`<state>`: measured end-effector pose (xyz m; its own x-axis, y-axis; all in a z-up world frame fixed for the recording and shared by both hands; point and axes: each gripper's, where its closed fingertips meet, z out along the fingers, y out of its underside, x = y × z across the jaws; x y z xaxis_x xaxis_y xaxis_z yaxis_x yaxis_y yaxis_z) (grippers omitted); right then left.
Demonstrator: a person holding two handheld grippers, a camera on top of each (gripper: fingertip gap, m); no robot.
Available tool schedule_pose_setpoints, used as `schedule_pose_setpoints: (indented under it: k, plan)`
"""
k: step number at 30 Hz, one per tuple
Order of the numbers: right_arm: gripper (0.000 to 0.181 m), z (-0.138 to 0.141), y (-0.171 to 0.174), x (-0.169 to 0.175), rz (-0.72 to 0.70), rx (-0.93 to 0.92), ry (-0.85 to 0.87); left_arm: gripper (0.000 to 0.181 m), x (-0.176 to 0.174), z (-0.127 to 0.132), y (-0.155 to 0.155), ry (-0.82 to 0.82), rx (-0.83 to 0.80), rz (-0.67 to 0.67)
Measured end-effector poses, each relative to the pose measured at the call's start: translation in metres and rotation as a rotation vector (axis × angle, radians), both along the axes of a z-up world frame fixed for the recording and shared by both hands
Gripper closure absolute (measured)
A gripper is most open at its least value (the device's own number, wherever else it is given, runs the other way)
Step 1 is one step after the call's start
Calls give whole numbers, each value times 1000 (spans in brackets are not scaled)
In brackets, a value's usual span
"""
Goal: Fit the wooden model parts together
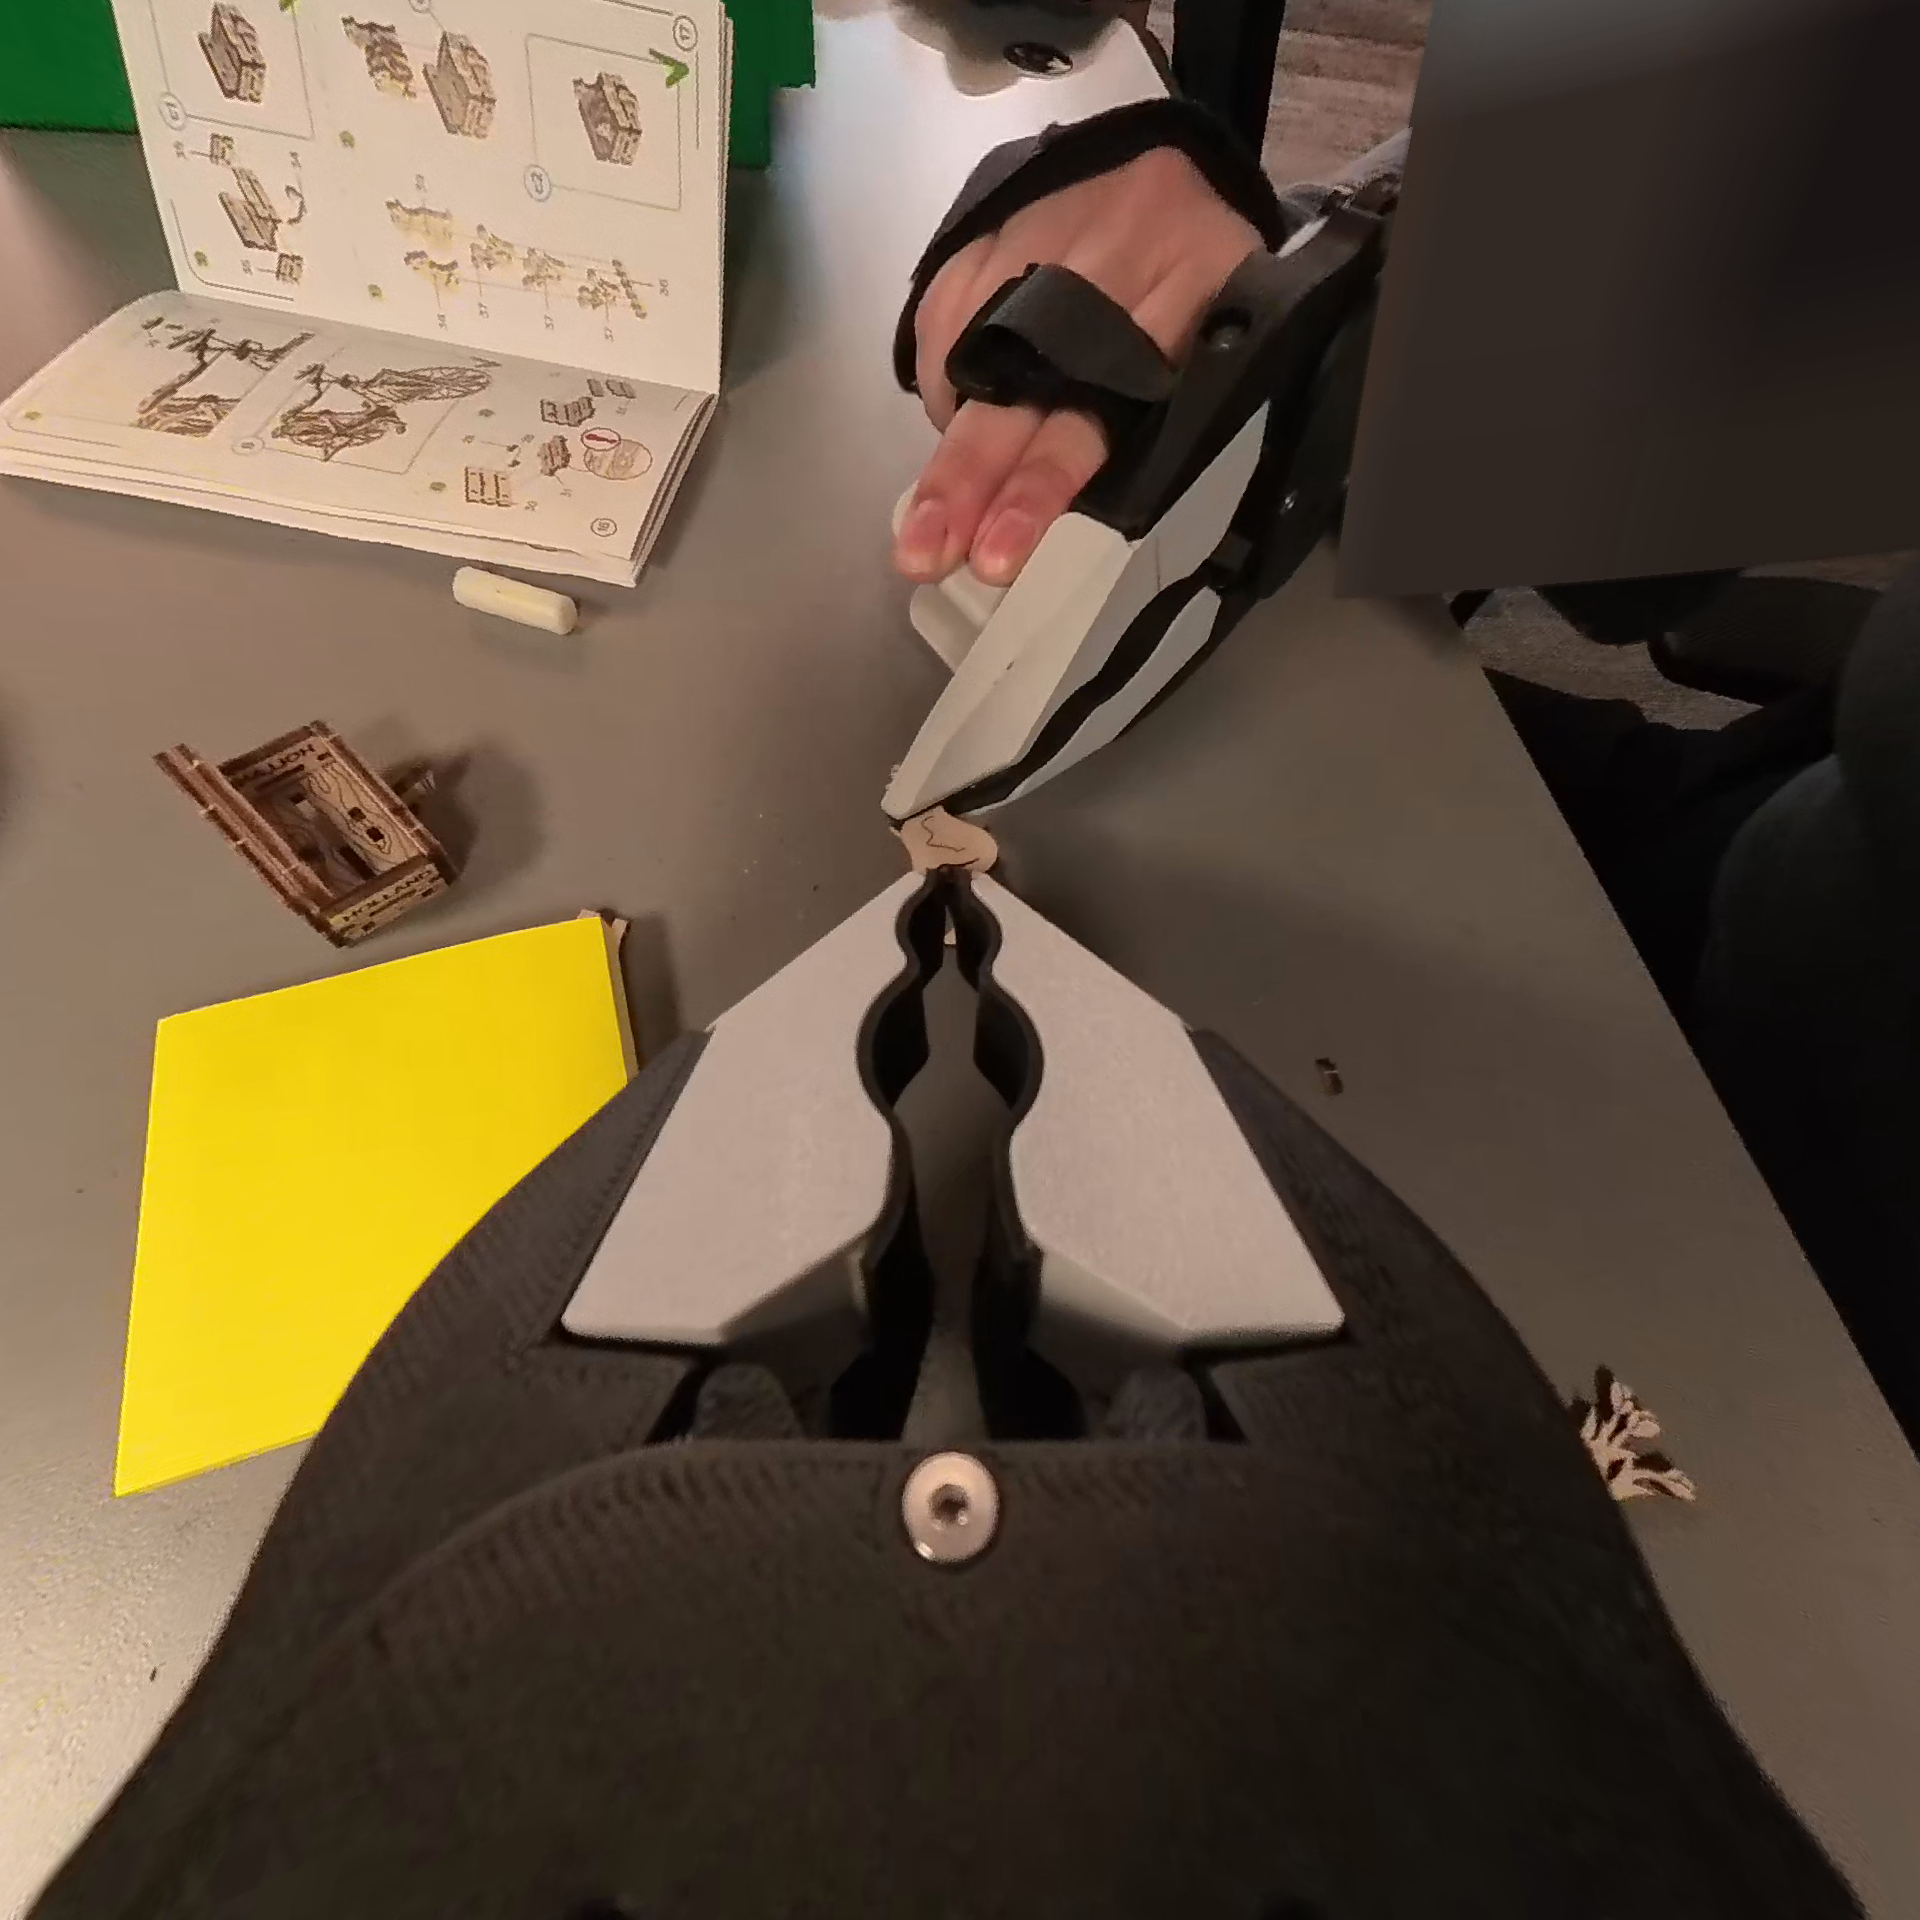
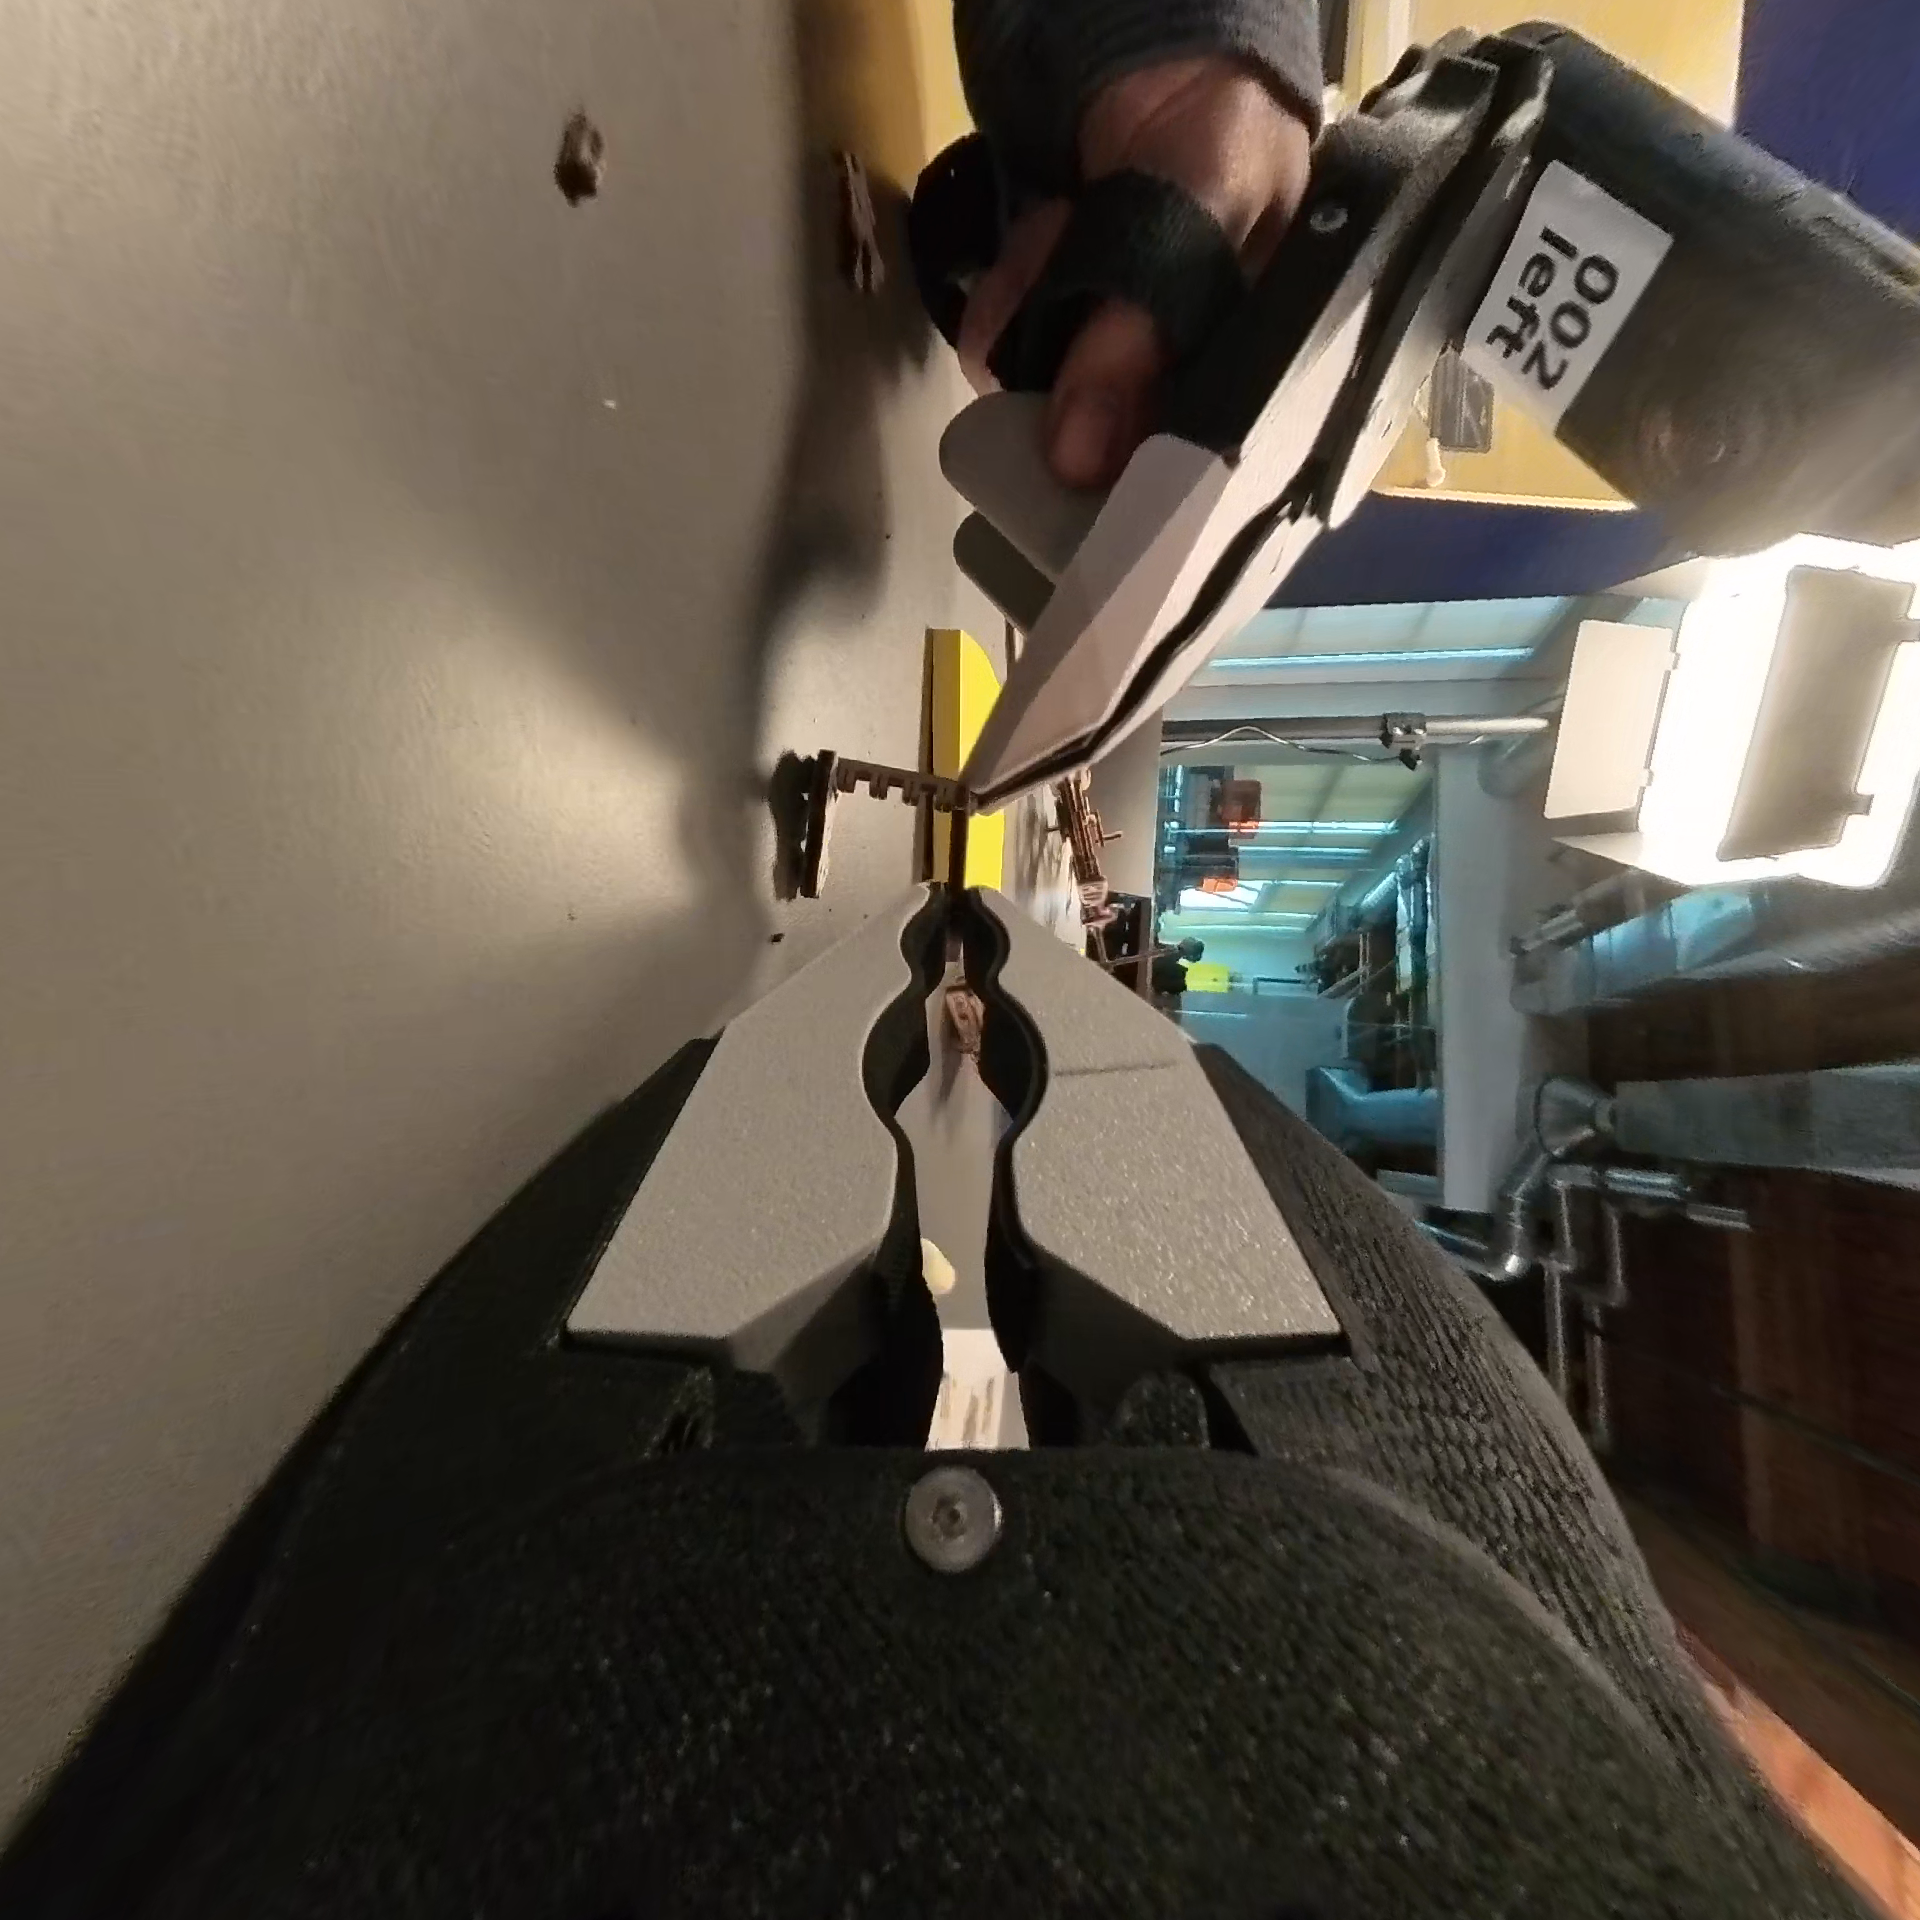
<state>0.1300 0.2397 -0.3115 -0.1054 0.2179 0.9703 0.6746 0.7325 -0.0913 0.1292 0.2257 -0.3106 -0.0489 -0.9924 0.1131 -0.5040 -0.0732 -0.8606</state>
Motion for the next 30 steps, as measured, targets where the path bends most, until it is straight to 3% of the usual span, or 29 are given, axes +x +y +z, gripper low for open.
schedule_pose_setpoints:
  k: [4,8,12,16,21,26,30]
  plan:
    - [181,0,0,-2,5,9,11,181,-3,0,1,-3,-8,28]
    - [181,1,-2,-4,21,23,8,167,-8,1,3,3,-105,42]
    - [181,0,-3,-4,20,18,9,180,-8,0,-5,9,-135,6]
    - [181,0,-1,-2,11,14,11,179,-6,-8,-4,57,-133,26]
    - [181,0,-1,-2,10,14,11,162,-2,-20,-9,135,-127,31]
    - [181,0,-2,-3,16,14,12,180,1,-20,-7,133,-123,53]
    - [181,0,-1,-3,8,18,11,180,1,-20,-6,135,-113,64]
